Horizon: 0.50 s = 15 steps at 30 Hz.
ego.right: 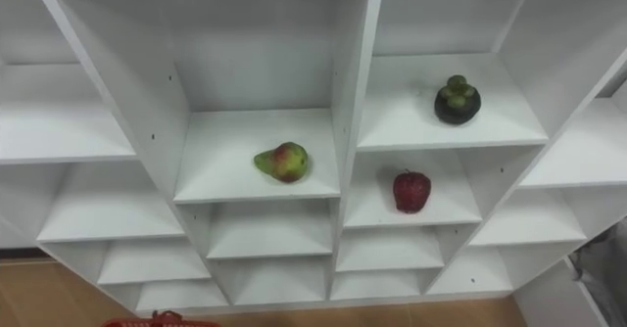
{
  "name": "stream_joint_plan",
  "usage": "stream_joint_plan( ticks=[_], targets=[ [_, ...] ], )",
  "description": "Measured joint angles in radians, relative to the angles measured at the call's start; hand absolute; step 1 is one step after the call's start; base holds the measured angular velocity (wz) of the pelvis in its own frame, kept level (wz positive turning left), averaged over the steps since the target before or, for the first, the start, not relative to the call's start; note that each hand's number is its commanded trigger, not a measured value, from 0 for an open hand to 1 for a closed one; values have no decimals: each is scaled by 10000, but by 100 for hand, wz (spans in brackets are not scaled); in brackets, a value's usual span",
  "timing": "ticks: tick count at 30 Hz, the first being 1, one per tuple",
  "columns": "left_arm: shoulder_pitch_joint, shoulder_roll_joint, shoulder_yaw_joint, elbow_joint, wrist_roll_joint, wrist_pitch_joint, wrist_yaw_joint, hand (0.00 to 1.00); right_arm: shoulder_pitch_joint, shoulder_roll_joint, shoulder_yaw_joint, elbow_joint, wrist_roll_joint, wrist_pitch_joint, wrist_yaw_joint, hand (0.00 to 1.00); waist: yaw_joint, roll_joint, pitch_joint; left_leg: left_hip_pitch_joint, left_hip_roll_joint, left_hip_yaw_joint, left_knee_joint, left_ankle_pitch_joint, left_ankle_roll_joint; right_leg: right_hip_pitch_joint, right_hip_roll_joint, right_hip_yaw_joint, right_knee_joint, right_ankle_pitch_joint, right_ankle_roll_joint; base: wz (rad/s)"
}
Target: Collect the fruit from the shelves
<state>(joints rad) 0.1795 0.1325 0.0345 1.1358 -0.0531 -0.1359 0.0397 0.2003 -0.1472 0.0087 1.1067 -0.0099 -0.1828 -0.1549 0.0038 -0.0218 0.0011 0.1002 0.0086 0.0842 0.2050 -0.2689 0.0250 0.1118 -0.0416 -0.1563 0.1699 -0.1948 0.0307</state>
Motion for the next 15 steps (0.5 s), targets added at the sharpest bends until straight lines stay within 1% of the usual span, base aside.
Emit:
stream_joint_plan(
  ticks=[1,4,6,7,8,11,12,13,15],
  targets=[
    [0,8,-31,-16,14,0,1,100,90,2,6,-250,-84,8,-55,0,-15,13,-5,-1,-4,8,-4,10,2,-14,0,37,-4,2,2,-8],
    [14,7,-39,-176,46,-18,-13,100,524,15,-1,-1745,-785,0,-226,0,-17,-5,-5,-17,-8,95,0,63,2,-120,5,170,3,21,-2,-11],
    [8,7,-30,-322,45,-50,-43,100,886,38,-2,-3128,-1239,-53,-336,0,-23,5,-18,-4,3,138,-3,64,1,-132,12,177,2,26,-6,-7],
    [5,7,-27,-360,45,-70,-50,100,934,41,-2,-3406,-1295,-64,-359,0,-22,-6,-12,-2,3,144,-9,64,0,-138,13,192,1,29,-7,-4],
    [-4,8,-26,-367,41,-166,-53,100,959,43,-1,-3855,-1342,-139,-402,0,-32,-19,-6,4,7,160,-16,66,-1,-142,15,219,-3,43,-6,-5],
    [15,5,-27,-386,52,-239,-57,100,1031,97,-4,-4721,-1560,-230,-577,0,-50,-19,-15,19,14,201,-16,66,-1,-139,28,286,-7,56,-4,-3],
    [19,-1,-16,-386,47,-245,-84,100,1361,137,0,-5603,-1635,-222,-668,0,-21,6,-22,-13,16,203,-22,66,-1,-173,33,282,-9,57,-3,0],
    [24,0,-13,-387,47,-252,-87,100,1533,153,19,-6096,-1645,-270,-736,0,-19,30,-22,-22,21,204,-30,66,-1,-190,37,258,-4,60,-5,0],
    [90,13,-17,-457,21,-252,-86,100,1861,195,76,-7390,-1655,-509,-997,0,-80,72,-12,-44,36,189,-82,71,-11,-234,51,243,6,73,-22,0]
  ],
)
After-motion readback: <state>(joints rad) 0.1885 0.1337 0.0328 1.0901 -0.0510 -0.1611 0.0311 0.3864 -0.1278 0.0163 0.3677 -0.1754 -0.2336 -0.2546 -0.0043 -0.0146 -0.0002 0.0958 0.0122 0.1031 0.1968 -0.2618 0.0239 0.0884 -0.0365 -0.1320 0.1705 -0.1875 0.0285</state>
